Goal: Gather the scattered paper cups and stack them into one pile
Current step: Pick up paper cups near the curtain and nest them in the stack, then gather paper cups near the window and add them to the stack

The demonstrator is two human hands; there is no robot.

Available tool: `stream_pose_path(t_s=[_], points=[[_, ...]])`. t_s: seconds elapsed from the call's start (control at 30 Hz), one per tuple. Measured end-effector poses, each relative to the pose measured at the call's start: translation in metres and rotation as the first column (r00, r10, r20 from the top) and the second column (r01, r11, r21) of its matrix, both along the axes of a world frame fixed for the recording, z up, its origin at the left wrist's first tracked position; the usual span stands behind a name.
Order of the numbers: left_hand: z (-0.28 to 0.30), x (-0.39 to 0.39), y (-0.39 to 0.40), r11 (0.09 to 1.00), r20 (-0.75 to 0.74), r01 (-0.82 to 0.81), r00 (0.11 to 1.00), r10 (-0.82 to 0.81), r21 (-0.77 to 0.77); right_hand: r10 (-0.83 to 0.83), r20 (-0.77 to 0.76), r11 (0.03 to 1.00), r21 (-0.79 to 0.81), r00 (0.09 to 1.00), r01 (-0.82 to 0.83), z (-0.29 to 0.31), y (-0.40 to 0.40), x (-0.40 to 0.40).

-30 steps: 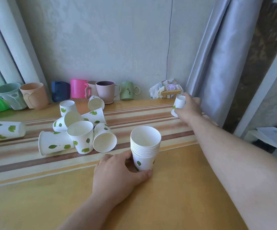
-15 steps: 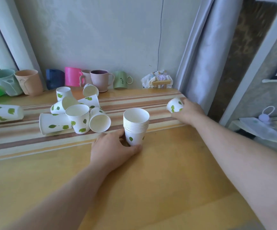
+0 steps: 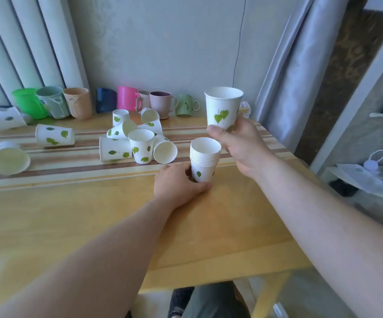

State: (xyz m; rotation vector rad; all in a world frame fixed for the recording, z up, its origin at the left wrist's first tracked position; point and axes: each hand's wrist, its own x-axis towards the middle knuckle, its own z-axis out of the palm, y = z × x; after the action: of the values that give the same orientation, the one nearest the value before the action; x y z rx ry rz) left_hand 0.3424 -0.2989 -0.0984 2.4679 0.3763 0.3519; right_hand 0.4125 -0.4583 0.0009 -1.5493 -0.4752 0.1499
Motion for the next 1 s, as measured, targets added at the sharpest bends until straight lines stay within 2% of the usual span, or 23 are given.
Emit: stream_pose_path(t_s=[0.07, 0.17, 0.27, 0.37, 0.43, 0.57, 0.63, 0.7, 0.9, 1.0], points=[[0.000, -0.001, 0.000, 1.000, 0.000, 0.004, 1.000, -0.004, 0.004, 0.004, 0.020, 0.997, -0.083, 1.000, -0.002, -0.005, 0.014, -0.005], [-0.001, -0.001, 0.003, 0.999, -0.014, 0.034, 0.999, -0.034, -0.004, 0.014, -0.055, 0.991, -0.130, 0.998, -0.021, -0.025, 0.019, -0.008], [0.000, -0.002, 0.006, 0.998, -0.033, 0.058, 0.998, -0.058, -0.002, 0.077, -0.168, 0.996, -0.036, 0.983, -0.085, -0.044, 0.015, -0.011], [0.002, -0.003, 0.007, 0.998, -0.028, 0.063, 0.998, -0.063, -0.002, 0.095, -0.199, 0.995, 0.017, 0.975, -0.093, -0.056, 0.011, -0.012], [0.002, -0.003, 0.006, 0.998, -0.024, 0.056, 0.998, -0.056, 0.004, 0.058, -0.184, 0.996, -0.051, 0.981, -0.069, -0.068, 0.010, -0.013], [0.006, -0.013, 0.007, 0.994, -0.080, 0.112, 0.991, -0.110, 0.020, -0.066, -0.091, 0.953, -0.302, 0.994, 0.035, -0.085, 0.015, -0.024], [0.010, -0.027, 0.019, 0.987, -0.113, 0.158, 0.981, -0.158, -0.012, -0.063, -0.066, 0.947, -0.320, 0.996, 0.039, -0.087, 0.024, -0.031], [0.015, -0.051, 0.045, 0.986, -0.137, 0.168, 0.976, -0.168, -0.014, 0.015, -0.052, 0.943, -0.330, 0.999, -0.032, -0.089, 0.043, -0.042], [0.032, -0.153, 0.182, 0.967, -0.176, 0.021, 0.984, 0.025, 0.254, 0.192, 0.019, 0.895, -0.415, 0.981, -0.166, -0.091, 0.145, -0.090], [0.037, -0.201, 0.252, 0.936, -0.101, -0.133, 0.980, 0.174, 0.325, 0.275, 0.039, 0.873, -0.429, 0.961, -0.232, -0.088, 0.199, -0.109]])
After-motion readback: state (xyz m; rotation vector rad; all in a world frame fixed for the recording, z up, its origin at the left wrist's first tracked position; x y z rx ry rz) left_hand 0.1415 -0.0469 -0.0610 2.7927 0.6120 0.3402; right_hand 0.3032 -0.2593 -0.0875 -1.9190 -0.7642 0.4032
